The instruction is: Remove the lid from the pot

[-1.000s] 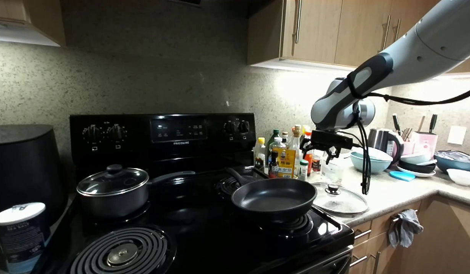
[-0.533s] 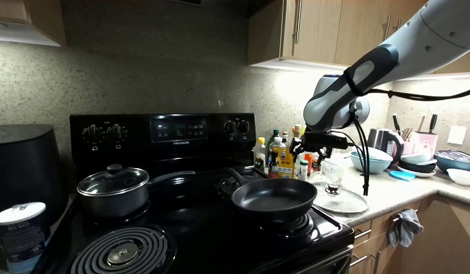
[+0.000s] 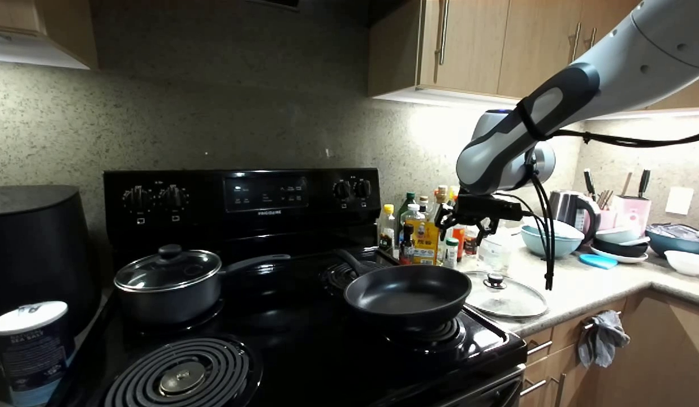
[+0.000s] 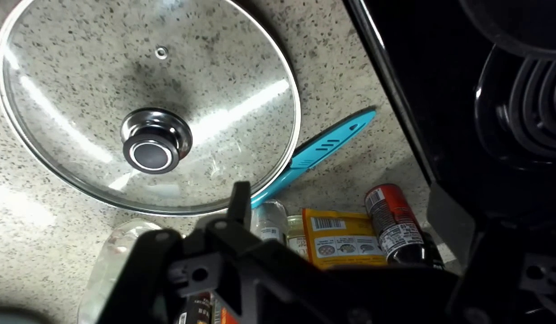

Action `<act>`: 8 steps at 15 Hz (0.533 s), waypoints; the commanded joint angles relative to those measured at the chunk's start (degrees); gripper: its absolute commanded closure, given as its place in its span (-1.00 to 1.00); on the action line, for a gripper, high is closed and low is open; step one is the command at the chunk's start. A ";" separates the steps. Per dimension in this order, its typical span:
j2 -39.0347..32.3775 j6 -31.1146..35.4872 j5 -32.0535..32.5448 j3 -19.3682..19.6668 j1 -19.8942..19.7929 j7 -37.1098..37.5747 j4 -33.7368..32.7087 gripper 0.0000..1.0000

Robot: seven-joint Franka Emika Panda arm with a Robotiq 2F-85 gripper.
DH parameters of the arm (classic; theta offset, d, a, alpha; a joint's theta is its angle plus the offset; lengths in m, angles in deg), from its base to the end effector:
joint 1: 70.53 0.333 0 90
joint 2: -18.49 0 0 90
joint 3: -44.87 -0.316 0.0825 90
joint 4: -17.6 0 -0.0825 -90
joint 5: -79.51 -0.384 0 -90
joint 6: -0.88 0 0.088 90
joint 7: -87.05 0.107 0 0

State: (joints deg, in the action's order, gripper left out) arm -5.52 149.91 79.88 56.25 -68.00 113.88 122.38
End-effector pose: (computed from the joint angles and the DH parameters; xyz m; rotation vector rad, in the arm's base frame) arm 0.6682 -0.0913 0.3468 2.9346 -0.8859 0.5722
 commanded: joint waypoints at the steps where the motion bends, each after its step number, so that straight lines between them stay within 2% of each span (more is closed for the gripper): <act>1: 1.74 -0.66 2.34 -1.31 1.08 -2.25 2.65 -1.00; 8: 2.87 -6.10 3.49 -4.76 2.27 -7.47 6.38 -1.00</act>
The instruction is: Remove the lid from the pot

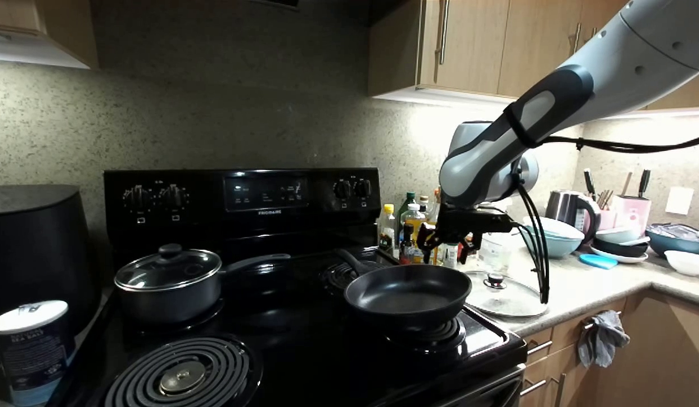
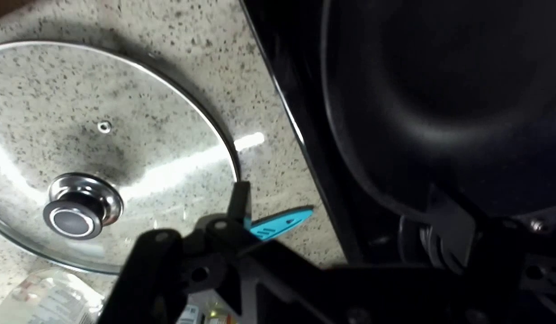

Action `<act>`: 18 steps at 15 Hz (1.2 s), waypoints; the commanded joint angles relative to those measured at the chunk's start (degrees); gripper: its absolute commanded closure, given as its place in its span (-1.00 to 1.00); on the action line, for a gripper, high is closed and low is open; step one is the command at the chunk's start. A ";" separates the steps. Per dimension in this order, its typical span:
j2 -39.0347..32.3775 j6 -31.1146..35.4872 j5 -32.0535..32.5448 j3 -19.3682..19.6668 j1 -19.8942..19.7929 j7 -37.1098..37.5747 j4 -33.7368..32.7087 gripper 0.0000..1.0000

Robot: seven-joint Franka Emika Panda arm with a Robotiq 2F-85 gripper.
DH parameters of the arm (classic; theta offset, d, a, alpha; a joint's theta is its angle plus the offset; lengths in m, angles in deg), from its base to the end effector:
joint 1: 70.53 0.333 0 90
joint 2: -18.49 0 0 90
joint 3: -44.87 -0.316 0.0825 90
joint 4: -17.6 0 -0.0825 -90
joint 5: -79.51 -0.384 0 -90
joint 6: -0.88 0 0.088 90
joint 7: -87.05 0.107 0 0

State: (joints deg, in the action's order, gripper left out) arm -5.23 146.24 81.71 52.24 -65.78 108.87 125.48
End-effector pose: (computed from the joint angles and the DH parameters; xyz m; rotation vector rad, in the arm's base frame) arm 0.6551 -0.0234 0.3149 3.0273 -0.5831 0.3906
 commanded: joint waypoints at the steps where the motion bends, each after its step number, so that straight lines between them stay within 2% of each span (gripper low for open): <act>1: 2.24 -2.73 2.69 -0.13 0.62 -0.77 2.72 -1.00; 2: 0.08 -1.60 0.95 -0.91 -0.16 -0.60 0.67 -1.00; 7: 0.12 -1.94 1.38 -1.00 -0.15 -1.11 1.11 -1.00; 14: 2.41 -0.51 2.06 -3.01 0.26 -5.15 7.90 -1.00; 15: 2.54 -0.15 1.84 -3.38 0.12 -5.91 8.50 -0.50; 16: 2.46 0.00 1.68 -3.56 0.06 -6.21 8.76 -0.47; 18: 2.30 -0.36 1.59 -3.74 -0.10 -6.94 9.03 -0.21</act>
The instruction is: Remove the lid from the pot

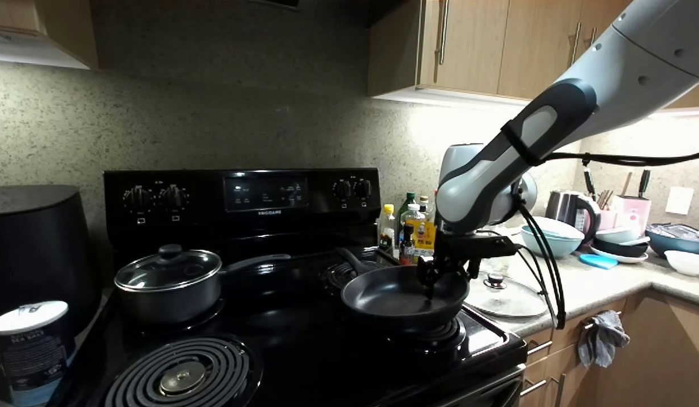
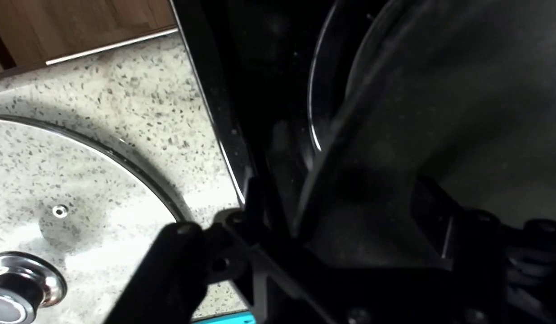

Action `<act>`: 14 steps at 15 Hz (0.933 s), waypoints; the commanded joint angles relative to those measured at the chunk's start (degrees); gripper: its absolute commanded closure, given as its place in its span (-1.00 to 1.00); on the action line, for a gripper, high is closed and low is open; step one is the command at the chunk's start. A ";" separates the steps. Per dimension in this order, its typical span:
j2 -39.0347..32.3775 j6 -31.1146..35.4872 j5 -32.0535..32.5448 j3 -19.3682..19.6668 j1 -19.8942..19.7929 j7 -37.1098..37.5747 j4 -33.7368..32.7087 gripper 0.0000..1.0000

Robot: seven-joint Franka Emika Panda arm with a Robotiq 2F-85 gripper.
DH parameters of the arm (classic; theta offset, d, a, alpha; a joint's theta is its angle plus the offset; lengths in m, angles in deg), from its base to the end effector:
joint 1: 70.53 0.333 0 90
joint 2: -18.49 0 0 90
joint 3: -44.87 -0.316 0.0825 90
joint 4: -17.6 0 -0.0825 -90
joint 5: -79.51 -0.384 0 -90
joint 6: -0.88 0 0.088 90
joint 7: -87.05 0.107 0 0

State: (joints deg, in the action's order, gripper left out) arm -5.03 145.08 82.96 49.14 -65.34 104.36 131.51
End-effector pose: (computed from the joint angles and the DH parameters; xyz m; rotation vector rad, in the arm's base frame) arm 0.6222 0.0124 0.2676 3.0669 -0.3564 0.1976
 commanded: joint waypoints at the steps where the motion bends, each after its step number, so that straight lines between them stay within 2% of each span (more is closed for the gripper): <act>1: 1.99 0.71 0.29 -0.69 -0.58 -2.68 3.02 -0.05; 9: 3.14 1.67 2.00 -0.59 -0.90 -7.05 4.00 0.94; 11: 3.71 2.78 0.68 -1.23 -1.37 -7.57 3.90 0.95; 14: 3.57 2.67 2.36 -0.44 -1.15 -7.34 4.16 0.93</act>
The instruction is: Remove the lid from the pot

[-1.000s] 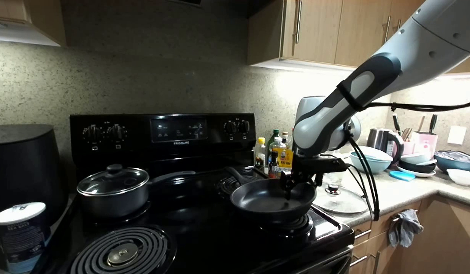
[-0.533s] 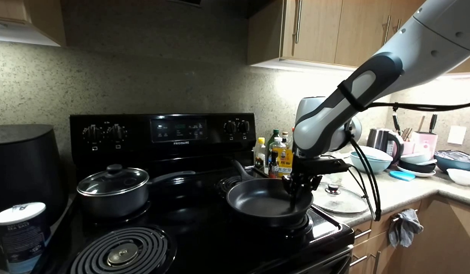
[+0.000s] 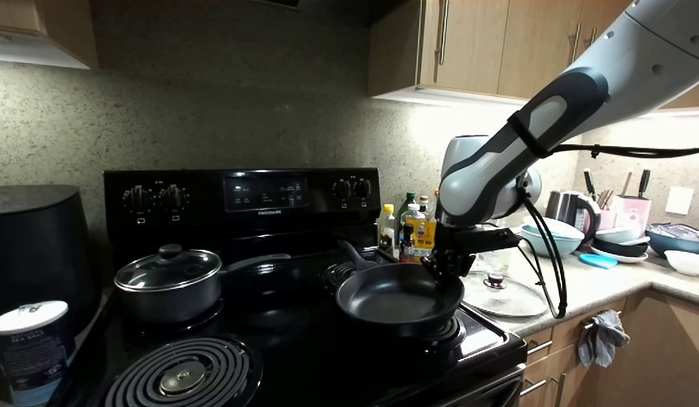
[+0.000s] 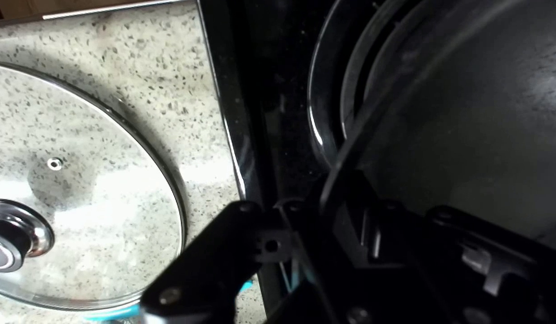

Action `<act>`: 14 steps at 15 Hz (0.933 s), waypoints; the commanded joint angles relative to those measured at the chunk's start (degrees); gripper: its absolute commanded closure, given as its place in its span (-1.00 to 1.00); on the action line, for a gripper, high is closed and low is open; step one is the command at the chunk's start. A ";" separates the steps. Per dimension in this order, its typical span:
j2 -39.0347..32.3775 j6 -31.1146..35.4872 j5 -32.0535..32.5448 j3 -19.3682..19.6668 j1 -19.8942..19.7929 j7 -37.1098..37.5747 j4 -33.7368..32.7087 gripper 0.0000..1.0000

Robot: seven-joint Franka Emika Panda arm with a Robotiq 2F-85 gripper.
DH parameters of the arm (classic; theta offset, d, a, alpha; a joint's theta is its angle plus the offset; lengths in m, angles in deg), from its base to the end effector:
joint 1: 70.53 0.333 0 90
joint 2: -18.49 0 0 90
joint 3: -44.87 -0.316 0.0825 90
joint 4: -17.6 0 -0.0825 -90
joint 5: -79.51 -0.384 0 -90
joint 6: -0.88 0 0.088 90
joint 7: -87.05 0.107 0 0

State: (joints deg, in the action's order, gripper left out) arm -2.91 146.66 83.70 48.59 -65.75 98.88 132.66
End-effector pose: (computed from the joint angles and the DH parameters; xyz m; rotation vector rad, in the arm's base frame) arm 0.6205 0.0140 0.2847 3.0741 -0.1915 0.2617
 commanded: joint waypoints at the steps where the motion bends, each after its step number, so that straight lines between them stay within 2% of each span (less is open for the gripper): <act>1: 1.27 0.64 1.52 0.22 -0.93 -1.92 3.02 0.94; 7: 1.27 -1.55 -0.73 -0.01 -2.91 -3.13 3.62 0.93; 11: 0.88 -1.56 -8.57 -2.56 -5.85 -5.77 1.82 0.93; 12: 0.24 -0.72 -5.59 -1.18 -3.45 -1.92 0.71 0.74; 14: 0.24 -0.84 -7.16 -1.71 -4.57 -3.25 0.71 0.74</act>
State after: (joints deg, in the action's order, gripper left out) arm -2.68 145.91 76.52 46.90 -70.30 95.64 133.43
